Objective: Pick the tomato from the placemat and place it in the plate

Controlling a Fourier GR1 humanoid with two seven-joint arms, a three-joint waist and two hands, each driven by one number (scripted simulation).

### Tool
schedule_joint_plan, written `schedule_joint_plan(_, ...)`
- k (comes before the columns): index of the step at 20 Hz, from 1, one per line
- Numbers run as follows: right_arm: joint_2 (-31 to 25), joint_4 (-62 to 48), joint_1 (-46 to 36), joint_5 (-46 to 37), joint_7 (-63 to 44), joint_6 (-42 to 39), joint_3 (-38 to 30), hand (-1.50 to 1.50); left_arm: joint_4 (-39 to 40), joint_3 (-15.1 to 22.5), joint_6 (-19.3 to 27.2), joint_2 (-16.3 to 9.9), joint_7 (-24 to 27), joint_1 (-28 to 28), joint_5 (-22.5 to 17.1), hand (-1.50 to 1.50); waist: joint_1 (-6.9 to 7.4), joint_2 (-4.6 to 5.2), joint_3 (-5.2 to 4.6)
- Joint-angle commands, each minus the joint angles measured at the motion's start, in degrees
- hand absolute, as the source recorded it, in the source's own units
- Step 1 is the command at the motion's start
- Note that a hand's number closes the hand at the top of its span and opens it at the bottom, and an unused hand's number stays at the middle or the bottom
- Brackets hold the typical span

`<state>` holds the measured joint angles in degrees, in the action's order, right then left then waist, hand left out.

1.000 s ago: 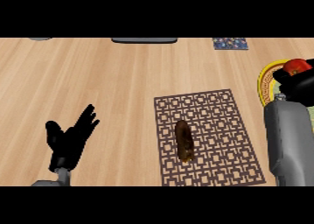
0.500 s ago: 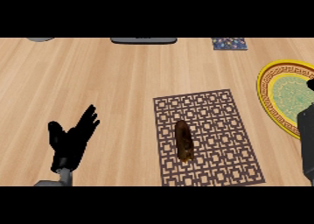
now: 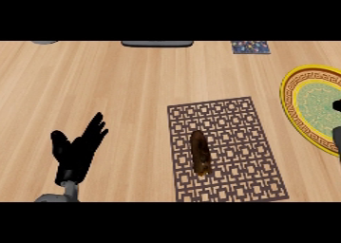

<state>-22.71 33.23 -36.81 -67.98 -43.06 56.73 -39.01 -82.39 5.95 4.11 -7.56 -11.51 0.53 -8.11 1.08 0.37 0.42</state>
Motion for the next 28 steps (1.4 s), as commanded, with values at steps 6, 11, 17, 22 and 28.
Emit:
schedule_joint_plan(6,0.9,5.1,2.7,24.9,30.2,2.2,-3.2,-1.5,-1.0,0.8,0.5,0.7,-1.6,-2.1,0.4,0.0,-0.17,-0.07,-0.02)
schedule_joint_plan(11,2.1,10.9,4.8,36.7,41.6,5.1,-6.3,-1.5,-1.2,-0.8,-1.1,-1.1,-2.9,-0.8,-0.7,0.0,-0.44,-0.12,-0.16)
schedule_joint_plan(17,5.1,19.8,10.9,51.0,49.4,-4.6,-7.9,-1.5,-0.6,1.2,0.4,1.5,1.3,-5.1,2.0,0.0,-1.08,-0.43,-0.35)
schedule_joint_plan(22,13.9,33.7,20.0,56.2,51.9,-10.7,-4.2,-1.5,-1.5,-0.2,0.3,0.6,-3.3,-1.4,1.2,0.0,-1.57,-0.54,-0.42)
schedule_joint_plan(28,22.4,50.5,34.5,53.6,45.7,-15.5,3.8,-1.5,0.2,-2.4,-0.9,-0.2,-2.5,-0.8,0.3,0.0,-1.65,-0.53,-0.47)
